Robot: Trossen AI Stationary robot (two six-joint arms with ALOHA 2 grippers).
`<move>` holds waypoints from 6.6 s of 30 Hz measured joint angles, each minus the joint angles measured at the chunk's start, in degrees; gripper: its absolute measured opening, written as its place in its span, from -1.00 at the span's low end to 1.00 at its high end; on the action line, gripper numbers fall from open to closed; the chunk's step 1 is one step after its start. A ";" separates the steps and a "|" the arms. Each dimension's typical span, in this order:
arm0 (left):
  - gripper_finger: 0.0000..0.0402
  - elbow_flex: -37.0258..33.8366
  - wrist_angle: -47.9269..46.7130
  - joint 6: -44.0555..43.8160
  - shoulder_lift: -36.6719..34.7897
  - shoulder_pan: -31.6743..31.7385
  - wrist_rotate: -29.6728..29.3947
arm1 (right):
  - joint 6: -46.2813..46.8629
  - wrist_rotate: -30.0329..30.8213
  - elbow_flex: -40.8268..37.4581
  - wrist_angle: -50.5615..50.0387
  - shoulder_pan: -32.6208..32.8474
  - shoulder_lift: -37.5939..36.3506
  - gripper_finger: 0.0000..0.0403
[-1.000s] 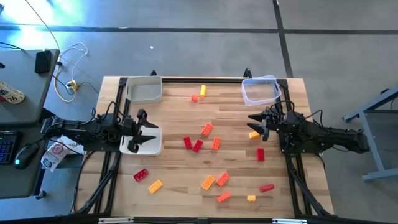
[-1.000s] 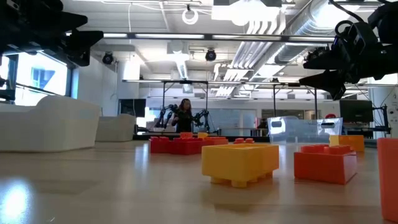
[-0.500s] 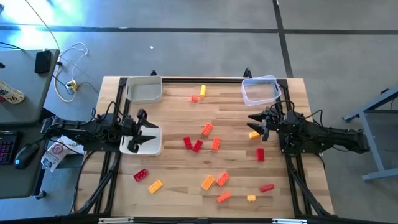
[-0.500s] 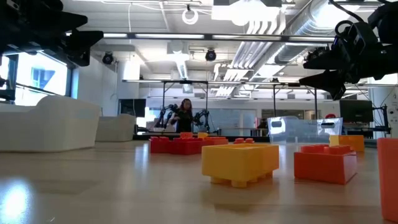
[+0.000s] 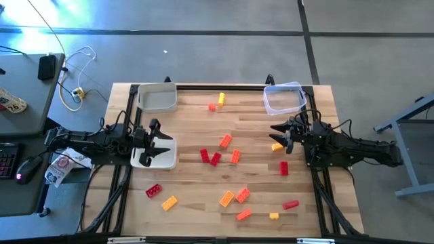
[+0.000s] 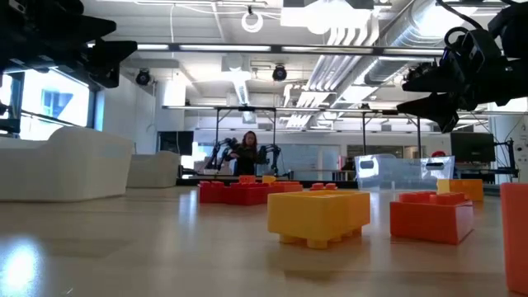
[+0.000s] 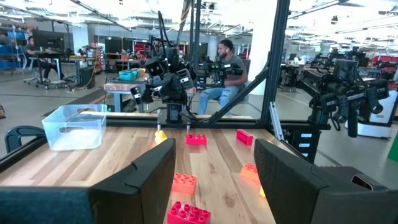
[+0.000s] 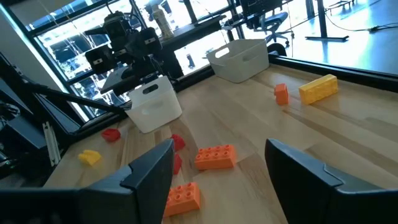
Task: Sort & place blocks by color
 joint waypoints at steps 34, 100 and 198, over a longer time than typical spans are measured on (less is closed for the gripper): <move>0.03 0.00 0.00 0.01 0.00 0.00 0.02 | 0.00 0.02 0.01 0.01 0.01 -0.02 0.18; 0.03 0.00 2.79 -8.06 0.00 0.00 -0.44 | 0.00 0.01 0.00 0.01 0.01 -0.02 0.18; -0.21 55.97 -73.76 -78.50 61.08 -39.12 -2.30 | 0.00 0.00 0.00 -0.83 0.00 0.00 0.18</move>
